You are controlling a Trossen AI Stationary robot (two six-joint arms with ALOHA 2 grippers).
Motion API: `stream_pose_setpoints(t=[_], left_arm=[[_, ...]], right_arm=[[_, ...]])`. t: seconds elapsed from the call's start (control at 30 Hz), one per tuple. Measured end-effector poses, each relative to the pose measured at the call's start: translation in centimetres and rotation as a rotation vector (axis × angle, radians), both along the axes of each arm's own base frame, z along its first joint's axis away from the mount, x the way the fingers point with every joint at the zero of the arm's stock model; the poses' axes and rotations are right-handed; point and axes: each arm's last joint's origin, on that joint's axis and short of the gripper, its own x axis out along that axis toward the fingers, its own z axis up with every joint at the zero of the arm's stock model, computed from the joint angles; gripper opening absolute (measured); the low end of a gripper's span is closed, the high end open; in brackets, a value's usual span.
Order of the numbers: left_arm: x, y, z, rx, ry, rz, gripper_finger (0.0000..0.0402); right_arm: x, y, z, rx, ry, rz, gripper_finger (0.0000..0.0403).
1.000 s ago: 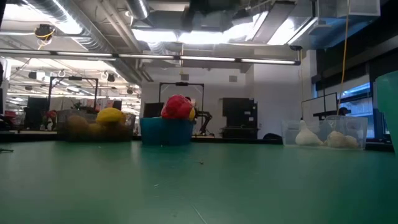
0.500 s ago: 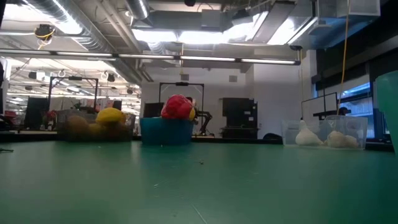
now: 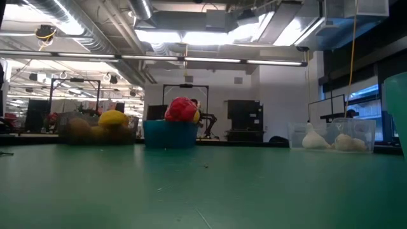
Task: Sort produce into baskets
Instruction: Put the white garlic into the transparent bin
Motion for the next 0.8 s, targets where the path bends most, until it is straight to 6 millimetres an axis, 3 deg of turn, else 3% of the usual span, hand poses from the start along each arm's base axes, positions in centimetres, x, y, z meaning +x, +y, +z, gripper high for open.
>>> stream_pose_setpoints(t=[0.33, 0.57, 0.8], left_arm=[[0.1, 0.0, -0.1, 0.029, 0.021, -0.007, 0.0049], [0.2, 0.1, -0.5, 0.023, 0.063, -0.008, 0.0049], [0.2, 0.1, -0.5, 0.027, 0.062, -0.006, 0.0049]], right_arm=[[2.1, -1.5, -1.1, 0.018, 0.009, -0.025, 0.0328], [2.2, -1.4, -0.6, 0.004, -0.056, -0.015, 0.0327], [2.3, -1.4, -1.0, 0.009, -0.015, 0.001, 0.0279]])
